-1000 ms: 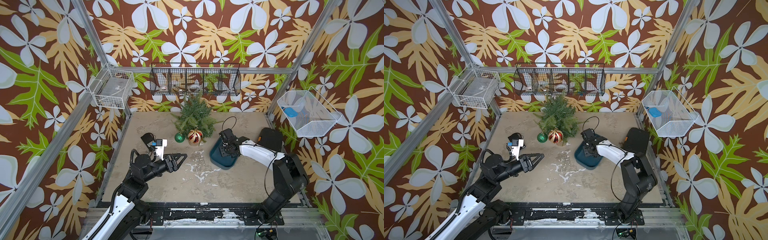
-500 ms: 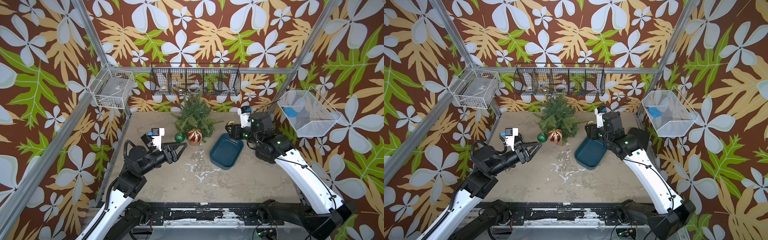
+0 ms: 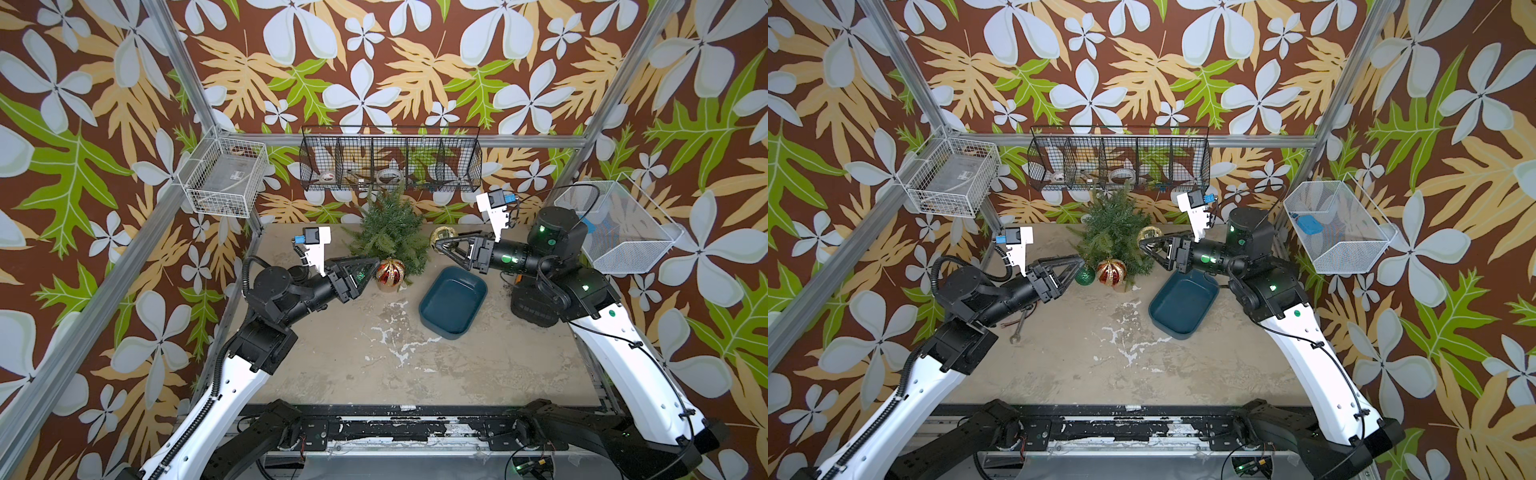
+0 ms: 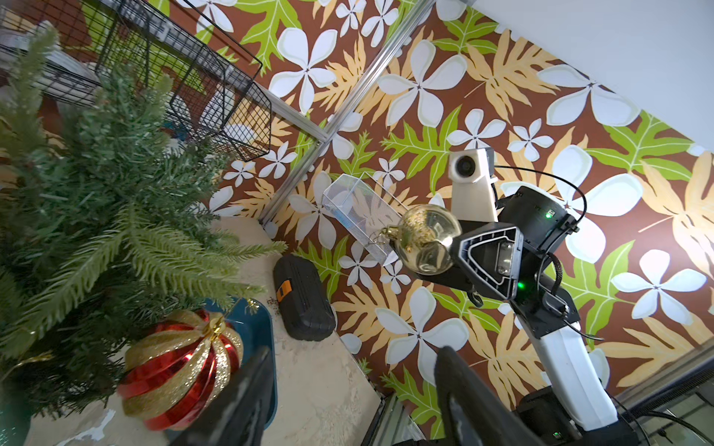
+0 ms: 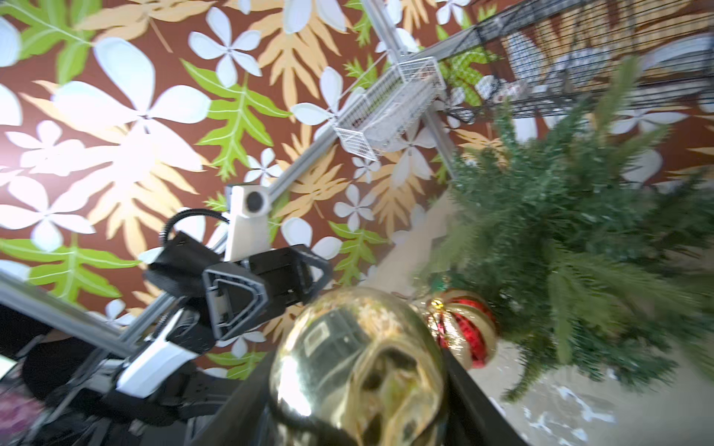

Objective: Decorate the small christmas tree with ornaments
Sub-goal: Hang an ornament on the christmas tree.

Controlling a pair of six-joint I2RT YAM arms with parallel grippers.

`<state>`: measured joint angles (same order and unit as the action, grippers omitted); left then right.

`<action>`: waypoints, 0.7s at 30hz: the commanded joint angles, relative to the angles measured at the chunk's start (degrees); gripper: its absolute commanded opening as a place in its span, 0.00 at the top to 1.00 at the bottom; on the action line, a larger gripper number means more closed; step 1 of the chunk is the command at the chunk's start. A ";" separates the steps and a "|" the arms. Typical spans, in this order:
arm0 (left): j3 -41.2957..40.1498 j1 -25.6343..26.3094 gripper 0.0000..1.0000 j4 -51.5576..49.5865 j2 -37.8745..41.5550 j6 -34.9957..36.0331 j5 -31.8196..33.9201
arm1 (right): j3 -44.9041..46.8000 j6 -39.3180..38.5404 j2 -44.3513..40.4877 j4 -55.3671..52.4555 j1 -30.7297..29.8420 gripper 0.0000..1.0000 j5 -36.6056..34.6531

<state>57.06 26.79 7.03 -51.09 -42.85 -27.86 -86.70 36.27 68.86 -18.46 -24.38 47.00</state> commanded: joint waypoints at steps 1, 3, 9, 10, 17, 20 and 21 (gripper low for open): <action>0.77 0.07 0.37 6.93 -1.59 -2.84 -4.39 | -0.67 5.15 0.04 6.49 -0.09 0.39 7.50; 0.40 0.02 0.41 11.38 -2.79 -5.31 -6.79 | -0.50 7.21 -0.17 8.62 -0.06 0.39 9.09; -0.92 0.11 0.48 26.96 -7.24 -13.65 -12.03 | -1.43 10.34 0.09 11.34 -0.12 0.39 11.65; -0.74 0.15 0.48 27.81 -7.92 -13.96 -12.21 | -1.31 10.70 0.01 11.78 -0.11 0.39 11.90; 2.31 1.78 0.41 34.19 -13.32 -16.30 -14.52 | -0.58 13.61 0.03 15.59 -0.87 0.39 13.53; 3.91 3.69 0.41 35.67 -15.60 -16.21 -15.06 | -0.58 14.90 0.24 17.15 -1.11 0.39 14.11; 4.20 4.24 0.41 36.52 -16.23 -16.29 -15.35 | -0.78 15.05 0.23 17.40 -1.19 0.39 14.24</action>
<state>60.29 30.02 37.91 -66.28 -57.65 -41.01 -87.22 49.39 69.06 -4.91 -25.39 59.96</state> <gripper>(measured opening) 0.593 0.612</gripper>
